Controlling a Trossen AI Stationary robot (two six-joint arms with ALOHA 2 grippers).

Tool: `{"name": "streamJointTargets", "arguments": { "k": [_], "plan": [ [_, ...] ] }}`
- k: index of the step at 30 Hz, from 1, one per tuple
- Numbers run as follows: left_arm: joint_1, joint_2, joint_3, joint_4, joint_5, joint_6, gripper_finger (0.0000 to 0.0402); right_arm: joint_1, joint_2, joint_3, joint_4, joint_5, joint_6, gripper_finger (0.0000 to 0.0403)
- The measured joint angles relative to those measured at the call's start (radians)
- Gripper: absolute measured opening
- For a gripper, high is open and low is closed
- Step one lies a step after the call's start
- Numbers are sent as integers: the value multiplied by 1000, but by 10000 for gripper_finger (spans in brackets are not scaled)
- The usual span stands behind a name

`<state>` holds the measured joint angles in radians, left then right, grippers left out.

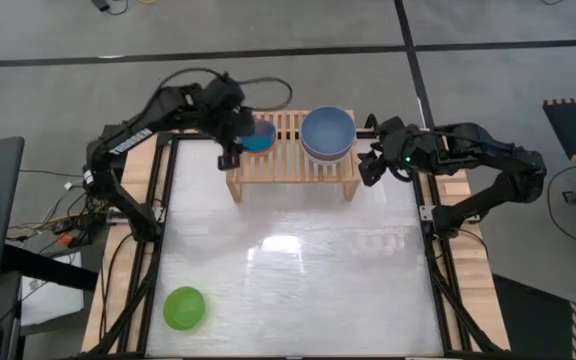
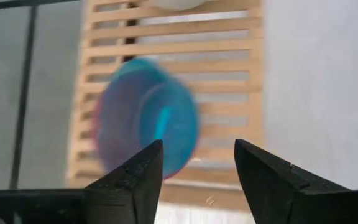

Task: Place and stack bowls onto a shelf
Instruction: Stack the light blue bowl on top of the pink bowl on the shelf

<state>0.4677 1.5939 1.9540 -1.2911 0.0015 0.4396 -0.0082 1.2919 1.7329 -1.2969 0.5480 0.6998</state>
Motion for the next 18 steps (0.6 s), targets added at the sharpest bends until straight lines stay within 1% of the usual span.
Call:
{"name": "streamJointTargets", "arguments": {
  "k": [5, 10, 16, 18],
  "plan": [
    [-39, 2, -110, 114, -10, 6, 169, 37, 0, 0, -4, 1, 22, 240],
    [-42, 2, -171, 214, -13, 8, 167, 82, 0, 0, -9, 12, 52, 240],
    [-42, 16, -175, 192, -10, 5, 166, 102, 0, 0, -12, 26, 60, 240],
    [-55, 23, -175, 192, -14, -18, 166, 102, 0, 0, -13, 27, 60, 240]
  ]
}}
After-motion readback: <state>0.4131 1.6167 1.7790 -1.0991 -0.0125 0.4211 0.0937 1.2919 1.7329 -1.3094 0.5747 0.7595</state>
